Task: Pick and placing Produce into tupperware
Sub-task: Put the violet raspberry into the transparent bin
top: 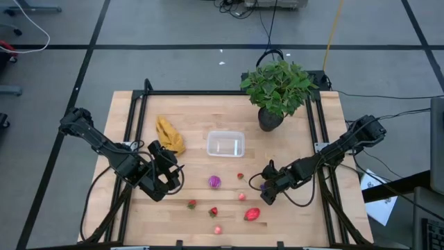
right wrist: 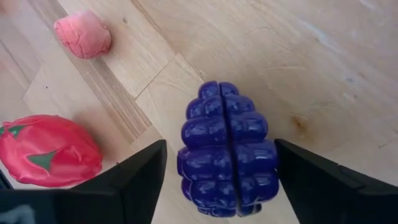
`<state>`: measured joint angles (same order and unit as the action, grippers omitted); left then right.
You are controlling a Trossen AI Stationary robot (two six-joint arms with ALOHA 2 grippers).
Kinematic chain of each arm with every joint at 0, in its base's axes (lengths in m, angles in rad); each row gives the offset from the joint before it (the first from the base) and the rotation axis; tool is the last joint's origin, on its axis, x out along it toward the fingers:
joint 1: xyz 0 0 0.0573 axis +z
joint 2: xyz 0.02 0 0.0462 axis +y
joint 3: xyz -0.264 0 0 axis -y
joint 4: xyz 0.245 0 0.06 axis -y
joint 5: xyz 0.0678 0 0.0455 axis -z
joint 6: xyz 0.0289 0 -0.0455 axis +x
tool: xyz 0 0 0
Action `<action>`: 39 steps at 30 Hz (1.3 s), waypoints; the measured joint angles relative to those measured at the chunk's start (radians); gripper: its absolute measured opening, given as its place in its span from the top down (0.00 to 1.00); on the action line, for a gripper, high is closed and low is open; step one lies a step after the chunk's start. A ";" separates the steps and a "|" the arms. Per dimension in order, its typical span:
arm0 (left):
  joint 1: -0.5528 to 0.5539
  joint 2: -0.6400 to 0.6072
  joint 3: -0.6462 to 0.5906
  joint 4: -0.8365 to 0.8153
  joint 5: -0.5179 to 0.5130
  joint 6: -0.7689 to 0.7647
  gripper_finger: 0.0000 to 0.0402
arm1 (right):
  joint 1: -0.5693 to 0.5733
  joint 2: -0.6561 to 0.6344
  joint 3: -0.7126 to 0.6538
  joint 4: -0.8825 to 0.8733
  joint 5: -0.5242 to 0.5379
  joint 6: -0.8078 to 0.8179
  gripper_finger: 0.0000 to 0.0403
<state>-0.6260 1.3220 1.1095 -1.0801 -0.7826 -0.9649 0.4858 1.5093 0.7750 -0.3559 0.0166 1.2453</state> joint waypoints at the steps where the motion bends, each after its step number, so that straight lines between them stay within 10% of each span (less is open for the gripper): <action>1: 0.000 0.000 0.000 0.000 0.000 0.000 0.31 | 0.000 0.000 0.000 0.000 0.000 0.000 0.33; 39: 0.000 0.000 0.000 0.000 0.000 0.000 0.31 | -0.002 0.000 0.001 0.181 0.005 -0.047 0.42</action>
<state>-0.6259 1.3220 1.1091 -1.0803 -0.7830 -0.9652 0.4843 1.5093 0.7757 -0.1751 0.0212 1.1985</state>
